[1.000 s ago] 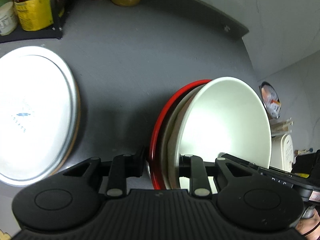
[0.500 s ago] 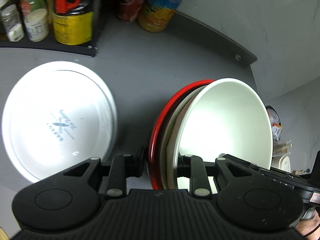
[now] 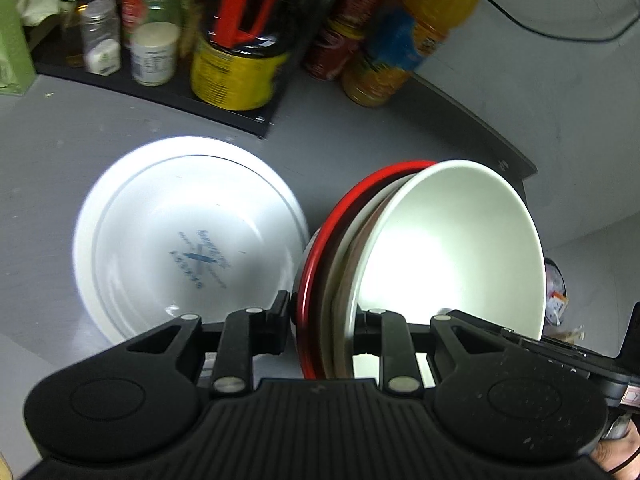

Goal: Organize plates and bowls
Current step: 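Lift the red bowl stack with both tools and carry it over the plates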

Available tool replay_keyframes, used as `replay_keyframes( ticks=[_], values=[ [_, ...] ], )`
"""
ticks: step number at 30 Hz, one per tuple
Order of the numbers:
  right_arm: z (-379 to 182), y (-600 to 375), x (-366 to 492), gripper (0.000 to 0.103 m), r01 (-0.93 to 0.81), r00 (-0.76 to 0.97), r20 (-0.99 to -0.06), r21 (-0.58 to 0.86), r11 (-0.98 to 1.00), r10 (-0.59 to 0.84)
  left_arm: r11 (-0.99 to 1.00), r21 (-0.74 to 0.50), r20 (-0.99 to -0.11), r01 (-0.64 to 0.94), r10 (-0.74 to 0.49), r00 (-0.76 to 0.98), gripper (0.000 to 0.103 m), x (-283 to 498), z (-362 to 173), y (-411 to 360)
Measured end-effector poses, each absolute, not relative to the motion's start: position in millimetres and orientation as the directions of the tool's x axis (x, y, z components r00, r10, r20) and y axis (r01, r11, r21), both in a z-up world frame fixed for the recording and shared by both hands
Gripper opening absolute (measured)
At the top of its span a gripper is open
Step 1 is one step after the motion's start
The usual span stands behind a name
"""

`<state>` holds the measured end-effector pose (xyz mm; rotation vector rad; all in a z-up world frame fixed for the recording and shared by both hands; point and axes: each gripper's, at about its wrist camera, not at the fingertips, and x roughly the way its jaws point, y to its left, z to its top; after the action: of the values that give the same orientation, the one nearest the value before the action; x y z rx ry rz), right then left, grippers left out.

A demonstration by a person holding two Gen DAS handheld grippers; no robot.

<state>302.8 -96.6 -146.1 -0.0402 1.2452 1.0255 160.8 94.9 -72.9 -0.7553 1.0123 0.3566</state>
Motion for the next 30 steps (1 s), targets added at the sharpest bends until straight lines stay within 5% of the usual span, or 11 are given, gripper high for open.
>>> replay_keyframes(
  ticks=[30],
  values=[
    [-182.5, -18.1, 284.9, 0.033, -0.654, -0.122, -0.836, 0.473, 0.591, 0.535, 0.579, -0.389, -0.884, -0.717, -0.014, 0.468, 0.025, 115.2, -100.5, 192.2]
  ],
)
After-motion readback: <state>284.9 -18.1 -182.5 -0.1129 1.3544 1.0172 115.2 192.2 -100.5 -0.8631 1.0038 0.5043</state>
